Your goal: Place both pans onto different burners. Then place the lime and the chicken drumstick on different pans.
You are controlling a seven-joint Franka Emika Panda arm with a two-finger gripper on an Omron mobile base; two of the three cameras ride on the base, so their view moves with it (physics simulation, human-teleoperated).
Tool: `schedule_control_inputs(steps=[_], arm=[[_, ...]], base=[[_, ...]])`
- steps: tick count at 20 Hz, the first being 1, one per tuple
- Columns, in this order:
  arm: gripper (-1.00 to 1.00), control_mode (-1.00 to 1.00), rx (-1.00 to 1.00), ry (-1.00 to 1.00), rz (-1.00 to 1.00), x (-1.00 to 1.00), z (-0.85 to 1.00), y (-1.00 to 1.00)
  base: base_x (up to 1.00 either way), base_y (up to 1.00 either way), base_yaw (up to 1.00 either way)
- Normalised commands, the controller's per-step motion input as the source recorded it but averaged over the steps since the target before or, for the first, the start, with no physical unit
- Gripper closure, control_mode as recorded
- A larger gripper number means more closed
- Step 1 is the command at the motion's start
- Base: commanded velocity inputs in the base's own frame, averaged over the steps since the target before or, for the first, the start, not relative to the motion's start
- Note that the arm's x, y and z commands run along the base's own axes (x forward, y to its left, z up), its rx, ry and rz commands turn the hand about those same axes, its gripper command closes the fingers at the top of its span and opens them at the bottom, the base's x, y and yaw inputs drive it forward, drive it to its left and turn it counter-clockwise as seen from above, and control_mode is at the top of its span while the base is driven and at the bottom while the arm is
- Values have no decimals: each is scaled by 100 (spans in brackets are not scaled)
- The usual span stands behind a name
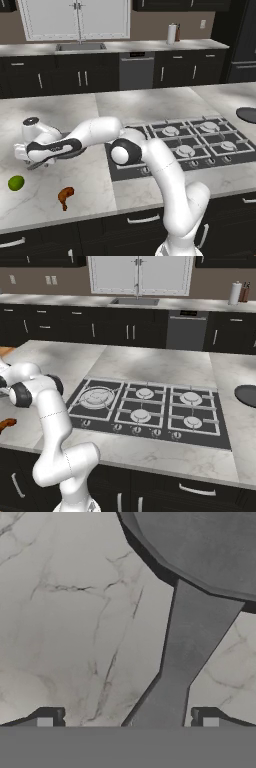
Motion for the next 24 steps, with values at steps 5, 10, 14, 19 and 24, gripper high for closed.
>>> schedule_control_inputs(steps=[5,10,14,19,24], arm=[[-100,-100,0,0,0,0,-10,0],[100,-100,0,0,0,0,-4,0],[100,-100,0,0,0,0,0,0],[100,-100,0,0,0,0,0,0],[100,-100,0,0,0,0,1,0]], base=[[0,0,0],[0,0,0],[0,0,0],[0,0,0],[0,0,0]])
